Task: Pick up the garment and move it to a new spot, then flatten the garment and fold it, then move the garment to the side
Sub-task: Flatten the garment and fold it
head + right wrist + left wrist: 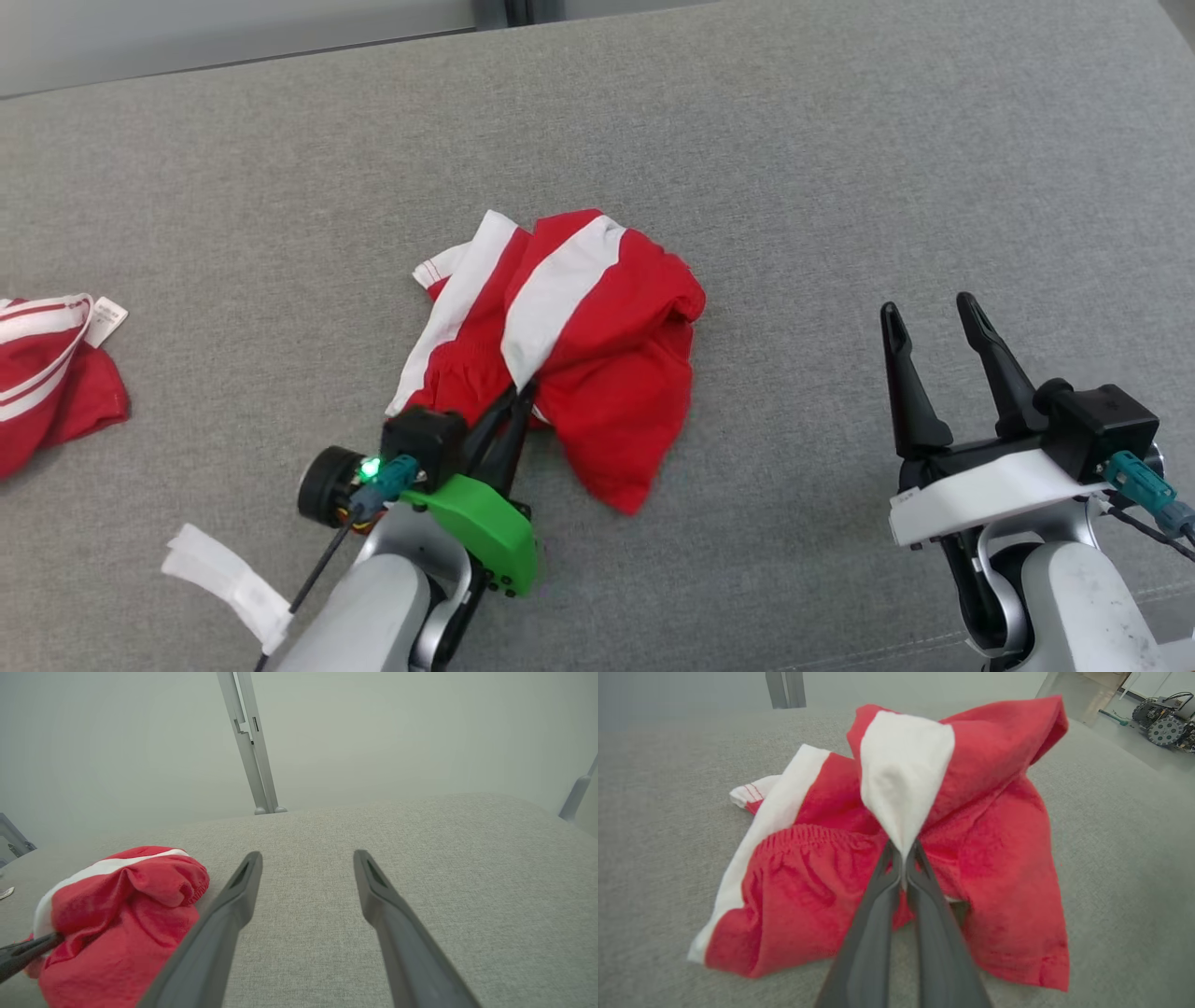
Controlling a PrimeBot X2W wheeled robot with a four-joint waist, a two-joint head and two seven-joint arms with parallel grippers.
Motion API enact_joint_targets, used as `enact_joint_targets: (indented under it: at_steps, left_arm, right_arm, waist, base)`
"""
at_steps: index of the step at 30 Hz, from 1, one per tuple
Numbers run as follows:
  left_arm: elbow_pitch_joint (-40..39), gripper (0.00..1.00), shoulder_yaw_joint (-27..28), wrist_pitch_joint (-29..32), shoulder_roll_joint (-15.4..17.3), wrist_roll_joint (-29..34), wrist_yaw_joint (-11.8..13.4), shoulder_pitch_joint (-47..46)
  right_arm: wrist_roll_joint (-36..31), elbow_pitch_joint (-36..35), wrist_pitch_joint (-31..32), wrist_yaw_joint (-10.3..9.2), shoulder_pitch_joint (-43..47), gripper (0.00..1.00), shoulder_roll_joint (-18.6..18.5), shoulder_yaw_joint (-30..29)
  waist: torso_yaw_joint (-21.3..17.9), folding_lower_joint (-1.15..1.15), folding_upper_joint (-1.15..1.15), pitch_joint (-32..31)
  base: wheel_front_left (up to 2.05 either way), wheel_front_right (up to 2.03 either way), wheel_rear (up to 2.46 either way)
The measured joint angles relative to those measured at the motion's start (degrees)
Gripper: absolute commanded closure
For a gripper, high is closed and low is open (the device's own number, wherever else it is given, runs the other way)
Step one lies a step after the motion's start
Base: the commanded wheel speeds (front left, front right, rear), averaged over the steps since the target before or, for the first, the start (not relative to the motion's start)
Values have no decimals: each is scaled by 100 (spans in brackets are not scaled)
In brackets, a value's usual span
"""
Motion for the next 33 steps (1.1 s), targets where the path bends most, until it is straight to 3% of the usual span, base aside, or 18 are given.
enact_joint_targets:
  at_steps: [4, 10, 16, 20, 24, 25, 26, 33]
  left_arm:
    - [-433, 100, 229, -13, 320, 66, 245, 10]
    - [-1394, 100, 580, 330, 1060, 304, 659, 201]
    - [-2008, 100, 746, 1458, 1630, 13, 816, 814]
    - [-1971, 100, 615, 1996, 1671, -388, 716, 1256]
    - [-1780, 100, 579, 1856, 1484, -575, 669, 1400]
    - [-1757, 38, 598, 1742, 1423, -576, 691, 1399]
    - [-1739, 0, 611, 1553, 1345, -542, 723, 1391]
    - [-1848, 0, 977, 176, 1009, -342, 996, 1218]
  right_arm:
    - [34, 51, -20, 0, 2, 0, 1, -31]
    - [52, 87, -24, 0, 7, 0, 2, -55]
    - [74, 112, -19, 0, 13, 0, 1, -58]
    - [94, 127, -13, 0, 15, 0, 1, -52]
    - [103, 140, -5, 0, 35, 0, 1, -70]
    - [103, 142, -5, 0, 38, 0, 1, -77]
    - [103, 142, -5, 0, 43, 0, 1, -80]
    - [38, 57, 78, 0, 88, 0, 2, -66]
  waist:
    - [99, 0, 0, -54]
    - [280, 0, 0, -163]
    - [378, 0, 0, -294]
    - [370, 0, 0, -317]
    - [375, 0, 0, -332]
    - [381, 0, 0, -336]
    - [393, 0, 0, -346]
    - [453, 0, 0, -459]
  base:
    - [0, 0, 0]
    - [0, 0, 0]
    - [0, 0, 0]
    - [0, 0, 0]
    - [0, 0, 0]
    - [0, 0, 0]
    - [0, 0, 0]
    - [0, 0, 0]
